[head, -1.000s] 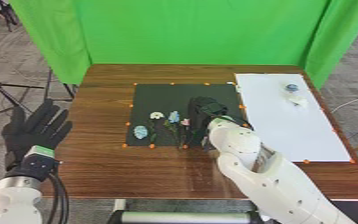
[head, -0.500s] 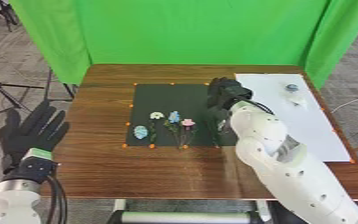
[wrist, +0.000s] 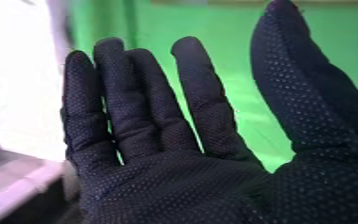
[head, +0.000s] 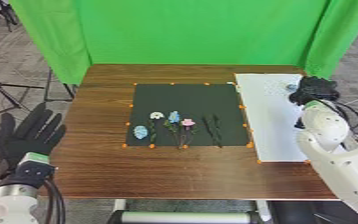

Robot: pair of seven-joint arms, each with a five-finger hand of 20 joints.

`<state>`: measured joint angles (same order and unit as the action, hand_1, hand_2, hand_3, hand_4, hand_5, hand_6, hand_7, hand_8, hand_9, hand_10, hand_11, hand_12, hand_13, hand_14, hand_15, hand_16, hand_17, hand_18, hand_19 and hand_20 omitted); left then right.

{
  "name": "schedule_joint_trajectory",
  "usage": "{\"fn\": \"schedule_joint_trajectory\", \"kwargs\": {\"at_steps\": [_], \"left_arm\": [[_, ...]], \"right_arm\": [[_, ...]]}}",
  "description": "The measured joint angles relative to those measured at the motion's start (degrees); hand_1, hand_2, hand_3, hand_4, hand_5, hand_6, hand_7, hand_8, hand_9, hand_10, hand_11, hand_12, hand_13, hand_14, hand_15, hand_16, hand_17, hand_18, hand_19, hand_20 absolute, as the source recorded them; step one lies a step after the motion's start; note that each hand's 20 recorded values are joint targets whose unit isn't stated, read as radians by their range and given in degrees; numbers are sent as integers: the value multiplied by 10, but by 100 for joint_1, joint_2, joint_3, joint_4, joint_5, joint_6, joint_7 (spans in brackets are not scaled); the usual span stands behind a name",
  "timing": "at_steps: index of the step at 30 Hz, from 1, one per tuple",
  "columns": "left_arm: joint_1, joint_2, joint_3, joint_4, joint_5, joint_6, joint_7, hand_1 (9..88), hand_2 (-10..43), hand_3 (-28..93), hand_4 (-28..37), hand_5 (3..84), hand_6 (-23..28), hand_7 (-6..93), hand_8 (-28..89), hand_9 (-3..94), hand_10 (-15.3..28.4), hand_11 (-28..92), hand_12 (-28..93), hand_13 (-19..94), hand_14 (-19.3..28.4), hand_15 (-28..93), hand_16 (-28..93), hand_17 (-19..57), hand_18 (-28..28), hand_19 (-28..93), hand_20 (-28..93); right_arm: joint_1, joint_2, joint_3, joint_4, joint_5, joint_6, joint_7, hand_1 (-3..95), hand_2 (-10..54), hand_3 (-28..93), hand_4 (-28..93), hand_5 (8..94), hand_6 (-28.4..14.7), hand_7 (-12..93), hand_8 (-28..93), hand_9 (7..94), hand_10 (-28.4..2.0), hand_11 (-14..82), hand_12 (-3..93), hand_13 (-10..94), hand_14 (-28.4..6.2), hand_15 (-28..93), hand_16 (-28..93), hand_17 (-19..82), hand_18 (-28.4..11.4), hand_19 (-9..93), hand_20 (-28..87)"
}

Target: Arrange flowers

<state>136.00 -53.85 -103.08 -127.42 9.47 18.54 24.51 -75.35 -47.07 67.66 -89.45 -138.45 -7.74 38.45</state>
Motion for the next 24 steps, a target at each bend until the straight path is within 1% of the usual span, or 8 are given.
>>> {"fn": "schedule_joint_trajectory", "kwargs": {"at_steps": [4,7,10,11,14,15,18,24], "left_arm": [[27,-2,-17,1,0,4,-7,245,117,695,-283,388,67,144,-88,298,133,222,83,202,135,346,-83,-56,124,283,93],[-4,-5,-17,17,11,-3,-34,246,118,694,-283,390,67,145,-89,300,132,222,83,203,136,348,-84,-56,123,283,93],[-35,-6,-17,17,9,-14,-59,246,119,693,-283,390,67,145,-90,301,132,222,83,204,136,350,-84,-56,124,283,93],[-36,-6,-17,16,9,-17,-69,246,120,693,-283,391,68,146,-90,303,133,224,83,205,136,350,-84,-56,124,283,93],[-35,-7,-19,12,9,-17,-90,247,120,693,-283,392,67,146,-90,305,133,227,84,207,137,352,-84,-56,124,284,93],[-34,-7,-21,11,9,-16,-94,247,120,693,-283,392,67,146,-90,305,133,228,85,208,137,353,-84,-56,124,284,93],[-31,-11,-22,11,9,-16,-96,247,120,694,-283,392,67,147,-90,306,135,228,84,208,137,353,-85,-56,124,285,93],[-32,-22,-19,11,9,-17,-94,247,121,694,-283,392,67,146,-91,306,135,228,84,209,137,355,-86,-56,124,285,92]], "right_arm": [[78,-3,29,108,652,-515,57,322,-95,794,-283,419,-63,174,-120,397,-174,112,131,335,-173,350,94,189,-224,595,206],[150,-26,-11,182,979,-568,53,337,-95,801,-281,420,-60,180,-122,396,-164,118,123,345,-168,351,92,193,-222,601,206],[228,-49,-110,293,989,-481,62,385,-95,808,-281,470,-42,214,-143,455,-147,134,117,403,-155,375,97,221,-224,652,219],[261,-52,-164,344,971,-425,66,430,-95,803,-278,516,-31,224,-148,515,-139,142,121,471,-140,397,114,246,-223,699,247],[309,-61,-286,453,887,-206,85,543,-95,744,-281,602,-8,238,-146,626,-122,152,138,599,-90,395,261,300,-224,792,329],[310,-66,-304,472,875,-150,98,572,-95,720,-281,620,-6,248,-103,658,-115,155,167,623,-74,397,308,308,-223,802,343],[320,-79,-361,531,847,-71,144,615,-95,690,-282,686,0,335,-10,798,-86,104,364,680,-52,431,392,332,-219,821,373],[286,-86,-480,614,591,576,163,625,-95,705,-283,739,5,388,44,864,-78,130,434,726,-42,484,445,367,-223,882,432]]}}
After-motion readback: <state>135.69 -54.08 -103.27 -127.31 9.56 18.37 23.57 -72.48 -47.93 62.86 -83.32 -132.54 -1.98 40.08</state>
